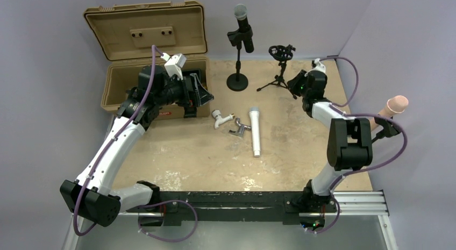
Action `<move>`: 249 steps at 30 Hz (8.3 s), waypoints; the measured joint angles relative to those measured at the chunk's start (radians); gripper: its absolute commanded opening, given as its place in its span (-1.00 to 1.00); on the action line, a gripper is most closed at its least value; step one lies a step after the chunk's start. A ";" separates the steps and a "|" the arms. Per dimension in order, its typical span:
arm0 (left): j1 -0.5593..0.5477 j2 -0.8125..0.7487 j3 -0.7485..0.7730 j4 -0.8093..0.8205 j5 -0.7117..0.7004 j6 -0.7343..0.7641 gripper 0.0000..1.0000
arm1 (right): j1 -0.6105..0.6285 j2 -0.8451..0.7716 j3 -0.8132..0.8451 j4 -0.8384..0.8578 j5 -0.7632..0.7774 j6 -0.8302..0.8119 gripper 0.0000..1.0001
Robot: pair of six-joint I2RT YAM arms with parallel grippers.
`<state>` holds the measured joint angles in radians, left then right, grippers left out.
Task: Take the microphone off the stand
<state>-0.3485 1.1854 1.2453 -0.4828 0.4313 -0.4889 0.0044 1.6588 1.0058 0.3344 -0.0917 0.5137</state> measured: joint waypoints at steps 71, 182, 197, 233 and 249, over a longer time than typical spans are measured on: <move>-0.014 0.009 0.000 -0.005 0.010 -0.006 0.80 | 0.015 0.689 0.654 -0.167 -0.063 -0.027 -0.76; -0.360 1.106 0.511 0.766 -0.170 -0.520 -0.14 | 0.055 0.117 -0.348 0.235 -0.371 -0.016 -0.72; -0.353 1.135 0.506 0.890 -0.174 -0.701 -1.00 | 0.056 0.117 -0.339 0.240 -0.366 -0.016 -0.85; -0.337 1.040 0.213 1.010 -0.196 -1.324 0.81 | 0.077 0.122 -0.333 0.230 -0.323 -0.016 -1.00; -0.320 0.952 0.285 0.907 -0.074 -0.268 0.51 | 0.077 0.122 -0.333 0.230 -0.323 -0.017 -1.00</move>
<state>-0.6689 2.1372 1.5307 0.4244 0.3569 -0.7570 0.0814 1.7809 0.6731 0.5644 -0.4152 0.4969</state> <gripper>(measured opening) 0.750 0.091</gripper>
